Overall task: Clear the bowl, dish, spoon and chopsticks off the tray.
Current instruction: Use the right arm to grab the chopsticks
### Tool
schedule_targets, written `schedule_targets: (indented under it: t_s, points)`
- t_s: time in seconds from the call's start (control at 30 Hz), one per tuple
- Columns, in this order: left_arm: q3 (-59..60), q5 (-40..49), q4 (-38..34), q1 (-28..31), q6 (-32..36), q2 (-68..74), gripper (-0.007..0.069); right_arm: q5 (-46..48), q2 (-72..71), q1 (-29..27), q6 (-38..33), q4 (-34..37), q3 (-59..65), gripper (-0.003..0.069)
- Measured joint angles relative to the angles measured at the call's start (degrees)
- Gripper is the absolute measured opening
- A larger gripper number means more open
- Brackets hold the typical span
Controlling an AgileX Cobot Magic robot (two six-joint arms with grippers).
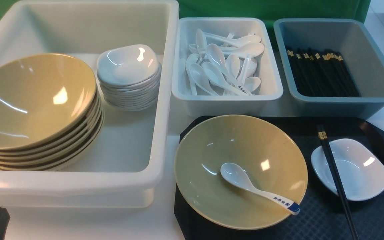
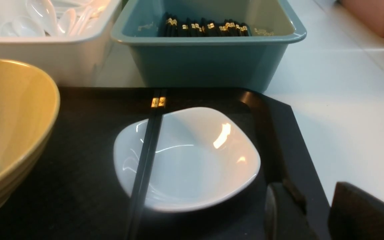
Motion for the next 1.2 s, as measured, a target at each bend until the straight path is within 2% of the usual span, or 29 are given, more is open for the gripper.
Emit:
schedule_targets:
  t_s: [0.47, 0.57, 0.63, 0.67, 0.7, 0.77, 0.8, 0.83, 0.87, 0.9, 0.93, 1.03, 1.2]
  points:
    - [0.00, -0.05, 0.37, 0.00, 0.00, 0.00, -0.0011, 0.00, 0.00, 0.00, 0.00, 0.00, 0.00, 0.0238]
    - [0.00, -0.85, -1.97, 0.00, -1.12, 0.00, -0.0011, 0.00, 0.00, 0.00, 0.00, 0.00, 0.00, 0.0238]
    - [0.00, -1.92, -6.12, 0.00, -2.85, 0.00, -0.0011, 0.00, 0.00, 0.00, 0.00, 0.00, 0.00, 0.0238]
    - [0.00, -3.17, -10.60, 0.00, -5.39, 0.00, -0.0011, 0.00, 0.00, 0.00, 0.24, 0.07, 0.00, 0.0238]
    - [0.00, -3.17, -11.51, 0.00, -5.39, 0.00, -0.0011, 0.00, 0.00, 0.00, 0.36, 0.16, 0.00, 0.0238]
    - [0.00, -5.81, -27.80, 0.00, -13.69, 0.00, -0.0011, 0.00, 0.00, 0.00, 7.69, 3.96, 0.00, 0.0238]
    - [0.00, -5.97, -27.80, 0.00, -14.36, 0.00, -0.0011, 0.00, 0.00, 0.00, 7.69, 3.96, 0.00, 0.0238]
    - [0.00, -7.46, -40.03, 0.00, -19.63, 0.00, -0.0011, 0.00, 0.00, 0.00, 18.01, 10.12, 0.00, 0.0238]
    - [0.00, -8.23, -46.34, 0.00, -22.38, 0.00, -0.0011, 0.00, 0.00, 0.00, 24.79, 14.10, 0.00, 0.0238]
    - [0.00, -8.37, -47.52, 0.00, -22.84, 0.00, -0.0011, 0.00, 0.00, 0.00, 26.15, 14.85, 0.00, 0.0238]
    - [0.00, -9.45, -55.48, 0.00, -25.69, 0.00, -0.0011, 0.00, 0.00, 0.00, 34.81, 19.01, 0.00, 0.0238]
    - [0.00, -10.27, -62.40, 0.00, -26.47, 0.00, -0.0011, 0.00, 0.00, 0.00, 43.04, 21.16, 0.00, 0.0238]
    - [0.00, -9.87, -65.70, 0.00, -26.34, 0.00, -0.0011, 0.00, 0.00, 0.00, 38.27, 19.76, 0.00, 0.0238]
